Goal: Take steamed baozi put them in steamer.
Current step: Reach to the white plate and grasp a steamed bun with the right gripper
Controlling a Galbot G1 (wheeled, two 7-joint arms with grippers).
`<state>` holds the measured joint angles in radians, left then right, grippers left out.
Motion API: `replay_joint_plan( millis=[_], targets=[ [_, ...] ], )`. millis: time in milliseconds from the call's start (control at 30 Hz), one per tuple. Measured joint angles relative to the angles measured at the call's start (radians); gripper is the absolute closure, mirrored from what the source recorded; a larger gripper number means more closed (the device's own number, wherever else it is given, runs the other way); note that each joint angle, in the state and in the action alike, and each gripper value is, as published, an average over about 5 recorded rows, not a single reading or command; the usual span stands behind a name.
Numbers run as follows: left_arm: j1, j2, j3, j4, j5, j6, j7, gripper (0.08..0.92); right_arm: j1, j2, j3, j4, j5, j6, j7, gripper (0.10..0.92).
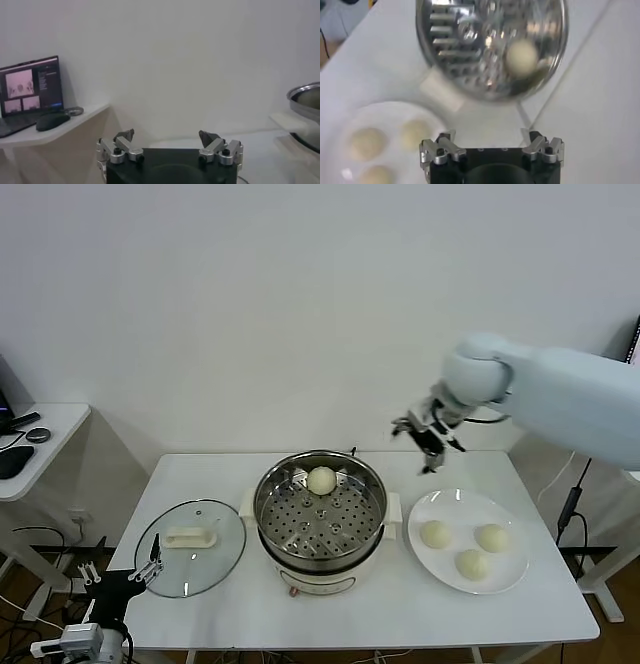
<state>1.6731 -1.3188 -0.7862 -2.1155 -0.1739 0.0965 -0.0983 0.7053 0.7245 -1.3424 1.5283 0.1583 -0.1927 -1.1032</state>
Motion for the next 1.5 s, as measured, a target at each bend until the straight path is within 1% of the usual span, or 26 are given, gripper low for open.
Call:
replay_joint_plan(
  millis=[200, 433, 800, 1200, 1333, 1500],
  targets=[
    [0.001, -0.006, -0.002, -0.001, 0.002, 0.01, 0.002, 0.177, -0.134, -0.098, 0.076, 0.001, -0.033, -0.068, -0.008, 0.203],
    [-0.002, -0.013, -0.003, 0.008, 0.002, 0.016, -0.005, 0.177, -0.322, -0.125, 0.209, -0.05, -0.096, -0.085, 0.002, 0.203],
    [-0.001, -0.015, -0.019, 0.024, 0.002, 0.021, -0.009, 0.177, -0.552, -0.062, 0.372, -0.169, -0.199, -0.065, 0.004, 0.203],
    [-0.007, -0.018, -0.021, 0.033, 0.009, 0.022, -0.012, 0.177, -0.692, 0.018, 0.469, -0.273, -0.27, -0.055, 0.033, 0.206],
    [-0.006, -0.02, -0.026, 0.032, 0.012, 0.022, -0.015, 0.177, -0.72, 0.04, 0.491, -0.3, -0.283, -0.054, 0.046, 0.231],
    [-0.004, -0.02, -0.033, 0.03, 0.013, 0.022, -0.015, 0.177, -0.742, 0.055, 0.505, -0.318, -0.294, -0.058, 0.052, 0.292]
  ],
)
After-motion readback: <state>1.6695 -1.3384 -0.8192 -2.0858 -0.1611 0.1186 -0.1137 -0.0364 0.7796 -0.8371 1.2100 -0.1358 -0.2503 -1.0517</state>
